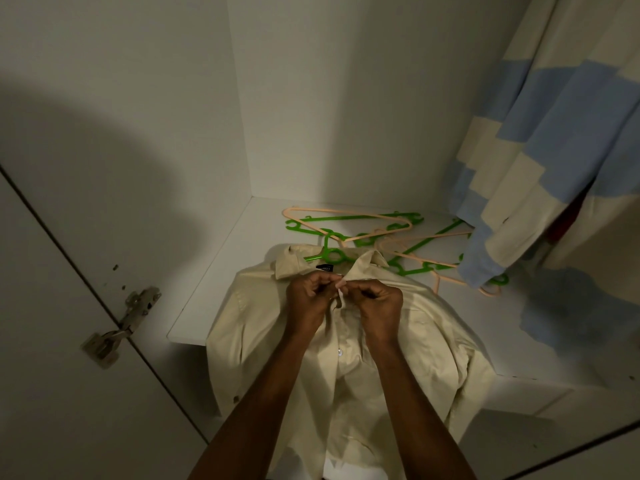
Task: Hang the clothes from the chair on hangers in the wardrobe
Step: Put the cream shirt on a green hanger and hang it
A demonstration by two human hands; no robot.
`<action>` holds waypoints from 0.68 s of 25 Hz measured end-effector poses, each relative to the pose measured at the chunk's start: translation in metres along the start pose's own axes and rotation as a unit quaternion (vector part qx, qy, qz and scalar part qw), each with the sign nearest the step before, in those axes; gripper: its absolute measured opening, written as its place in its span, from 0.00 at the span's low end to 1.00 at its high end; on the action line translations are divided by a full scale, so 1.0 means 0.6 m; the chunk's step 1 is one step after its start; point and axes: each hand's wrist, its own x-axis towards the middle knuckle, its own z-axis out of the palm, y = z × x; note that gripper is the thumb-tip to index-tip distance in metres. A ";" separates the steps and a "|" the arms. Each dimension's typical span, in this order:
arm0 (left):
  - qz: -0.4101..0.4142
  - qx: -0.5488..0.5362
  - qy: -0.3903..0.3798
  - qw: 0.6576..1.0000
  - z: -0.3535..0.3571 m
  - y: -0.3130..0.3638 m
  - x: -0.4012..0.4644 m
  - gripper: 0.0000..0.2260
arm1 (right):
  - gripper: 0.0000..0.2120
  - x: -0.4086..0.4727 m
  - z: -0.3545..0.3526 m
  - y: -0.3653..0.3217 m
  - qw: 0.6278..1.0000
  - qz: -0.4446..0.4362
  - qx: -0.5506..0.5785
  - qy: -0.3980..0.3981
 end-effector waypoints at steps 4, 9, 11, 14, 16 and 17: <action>0.000 0.011 0.002 1.000 0.003 0.007 -0.001 0.08 | 0.02 -0.001 0.000 -0.001 0.999 0.037 0.014 0.008; -0.019 0.009 0.013 1.000 0.003 0.002 0.001 0.13 | 0.07 0.004 0.002 0.014 0.998 0.039 -0.045 -0.014; -0.016 0.023 0.023 0.999 0.008 0.001 0.000 0.12 | 0.07 0.004 -0.004 0.011 0.998 0.039 -0.035 -0.030; 0.011 0.053 0.042 0.998 0.011 0.005 -0.001 0.12 | 0.06 0.005 -0.002 0.009 0.998 0.034 -0.031 -0.040; 0.035 0.069 0.060 0.995 0.010 0.007 -0.002 0.14 | 0.06 0.008 -0.001 0.015 0.998 0.040 -0.033 -0.028; 0.048 0.080 0.076 0.993 0.010 0.009 -0.005 0.16 | 0.06 0.010 -0.002 0.019 0.998 0.043 -0.043 -0.012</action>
